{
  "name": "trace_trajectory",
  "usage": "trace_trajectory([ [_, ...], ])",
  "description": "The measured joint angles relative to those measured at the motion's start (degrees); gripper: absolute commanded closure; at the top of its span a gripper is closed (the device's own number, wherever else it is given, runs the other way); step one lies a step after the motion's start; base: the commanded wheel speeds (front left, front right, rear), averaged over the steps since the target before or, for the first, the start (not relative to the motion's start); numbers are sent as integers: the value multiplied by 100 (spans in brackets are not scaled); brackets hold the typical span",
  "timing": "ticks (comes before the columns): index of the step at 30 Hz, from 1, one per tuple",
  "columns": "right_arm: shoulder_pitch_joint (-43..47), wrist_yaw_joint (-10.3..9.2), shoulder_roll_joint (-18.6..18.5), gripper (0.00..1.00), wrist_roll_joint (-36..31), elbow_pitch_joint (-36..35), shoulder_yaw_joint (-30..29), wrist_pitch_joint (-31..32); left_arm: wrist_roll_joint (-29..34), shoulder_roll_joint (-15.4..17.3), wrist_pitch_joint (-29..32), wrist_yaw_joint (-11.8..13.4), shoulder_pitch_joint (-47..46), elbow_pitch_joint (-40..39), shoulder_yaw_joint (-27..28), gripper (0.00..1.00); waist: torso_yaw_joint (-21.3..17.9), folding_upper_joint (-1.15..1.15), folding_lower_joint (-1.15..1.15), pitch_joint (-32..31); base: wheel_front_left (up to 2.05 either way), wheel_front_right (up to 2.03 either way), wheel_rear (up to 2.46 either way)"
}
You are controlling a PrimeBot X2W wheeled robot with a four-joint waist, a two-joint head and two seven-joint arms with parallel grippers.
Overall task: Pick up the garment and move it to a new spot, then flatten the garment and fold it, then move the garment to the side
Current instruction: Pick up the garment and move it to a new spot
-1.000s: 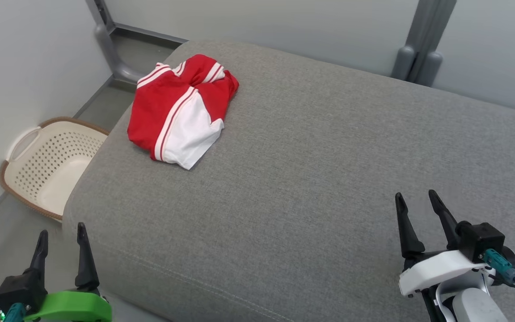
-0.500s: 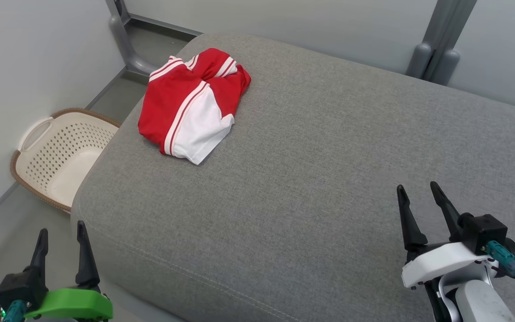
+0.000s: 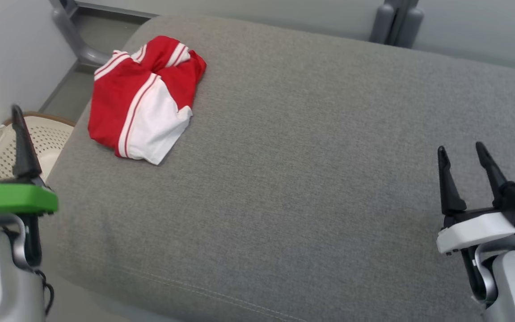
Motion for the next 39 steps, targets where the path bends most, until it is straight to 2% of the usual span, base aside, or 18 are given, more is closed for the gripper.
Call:
trace_trajectory([
  [8,-94,0,-92,0,-169,-564,-509,141,-525,658,-11,-23,-1563,916,62,0,-628,0,0,808,0,0,0],
  [15,-64,0,0,0,-274,-958,-795,193,-1014,1248,148,-30,-2465,1940,-339,0,-1188,0,0,1492,0,0,0],
  [23,-117,0,40,0,-367,-1211,-853,248,-1789,1513,949,-30,-2941,2961,-976,0,-1588,0,0,2120,0,0,0],
  [26,-134,0,58,0,-390,-1239,-849,255,-2086,1555,1514,-30,-2977,3377,-1215,0,-1701,0,1,2290,0,0,0],
  [34,-215,0,70,0,-415,-1221,-804,290,-2854,1659,2205,-31,-2988,3794,-1499,0,-1881,0,0,2413,0,0,0],
  [35,-230,0,81,0,-423,-1215,-793,290,-2910,1674,2297,-31,-2987,3807,-1575,62,-1894,0,0,2408,0,0,0],
  [36,-247,0,89,0,-423,-1201,-782,290,-2983,1684,2326,-30,-2987,3794,-1612,100,-1905,0,0,2402,0,0,0],
  [39,-262,0,107,0,-422,-1120,-738,275,-3045,1753,2183,-31,-2975,3791,-1722,100,-1931,0,0,2362,0,0,0],
])
